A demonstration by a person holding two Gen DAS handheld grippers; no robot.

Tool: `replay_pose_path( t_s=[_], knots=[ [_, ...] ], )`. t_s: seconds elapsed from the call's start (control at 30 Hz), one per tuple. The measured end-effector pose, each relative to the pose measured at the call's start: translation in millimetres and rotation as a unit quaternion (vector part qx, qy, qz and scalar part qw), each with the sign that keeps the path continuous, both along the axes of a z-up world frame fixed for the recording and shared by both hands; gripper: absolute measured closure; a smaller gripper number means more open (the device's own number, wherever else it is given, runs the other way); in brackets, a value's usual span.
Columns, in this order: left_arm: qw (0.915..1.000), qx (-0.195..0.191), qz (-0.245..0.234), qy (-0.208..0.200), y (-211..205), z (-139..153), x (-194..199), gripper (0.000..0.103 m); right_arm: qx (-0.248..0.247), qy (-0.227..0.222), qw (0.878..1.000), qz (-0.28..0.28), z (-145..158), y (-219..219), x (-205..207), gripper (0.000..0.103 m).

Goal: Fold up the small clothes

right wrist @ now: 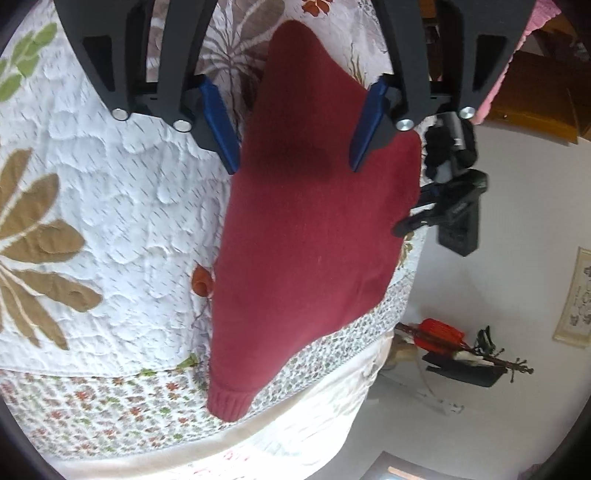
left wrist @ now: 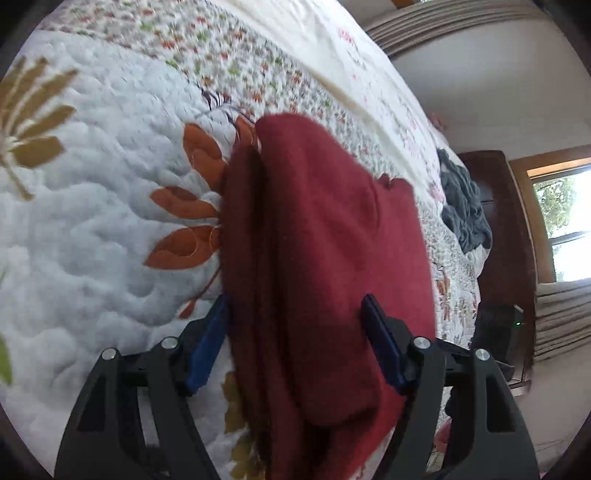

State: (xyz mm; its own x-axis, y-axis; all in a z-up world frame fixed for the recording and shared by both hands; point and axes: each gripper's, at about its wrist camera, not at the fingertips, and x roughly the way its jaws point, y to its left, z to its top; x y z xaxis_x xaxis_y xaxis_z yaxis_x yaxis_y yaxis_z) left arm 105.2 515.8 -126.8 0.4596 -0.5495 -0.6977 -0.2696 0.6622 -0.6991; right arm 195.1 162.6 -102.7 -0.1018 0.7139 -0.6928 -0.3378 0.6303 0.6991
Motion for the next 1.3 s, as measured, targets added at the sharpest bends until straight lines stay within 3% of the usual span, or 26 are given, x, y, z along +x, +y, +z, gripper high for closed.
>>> replay_pose_path(
  t_s=[0.17,0.23,0.33,0.43,0.47,0.53,0.6,0.7,0.87,1.03,1.3],
  knots=[
    [0.9991,-0.031,-0.029,-0.007,-17,-9,21,0.030,-0.004,0.008,1.000,0.007,-11,13,10,0.035],
    [0.9982,-0.026,-0.054,-0.003,-28,-12,28,0.029,0.005,0.019,1.000,0.005,-18,18,14,0.028],
    [0.9970,-0.027,-0.072,0.000,-37,-18,36,0.029,-0.004,0.026,1.000,0.007,-31,34,20,0.025],
    [0.9974,-0.011,-0.071,-0.001,-42,-18,37,0.039,0.009,0.045,0.999,0.001,-42,42,25,0.025],
    [0.9976,-0.004,-0.070,-0.001,-44,-17,36,0.050,0.010,0.046,0.999,0.000,-42,42,24,0.026],
    [0.9979,-0.025,-0.060,0.001,-44,-17,33,0.062,0.010,0.040,0.999,0.000,-37,42,23,0.043],
    [0.9979,-0.038,-0.051,-0.008,-47,-13,28,0.066,0.018,0.033,0.999,-0.004,-28,37,20,0.054],
    [0.9971,-0.053,-0.051,-0.022,-57,0,20,0.068,0.025,0.025,0.999,-0.005,-12,26,14,0.059],
    [0.9938,-0.071,-0.072,-0.046,-102,30,-11,0.068,0.037,0.008,0.999,-0.002,25,-13,-9,0.059],
    [0.9887,-0.084,-0.098,-0.077,-162,55,-51,0.068,0.042,0.005,0.999,-0.003,55,-82,-48,0.059],
    [0.9863,-0.067,-0.129,-0.079,-249,57,-95,0.068,0.022,-0.001,0.999,-0.023,68,-160,-99,0.059]
  ],
)
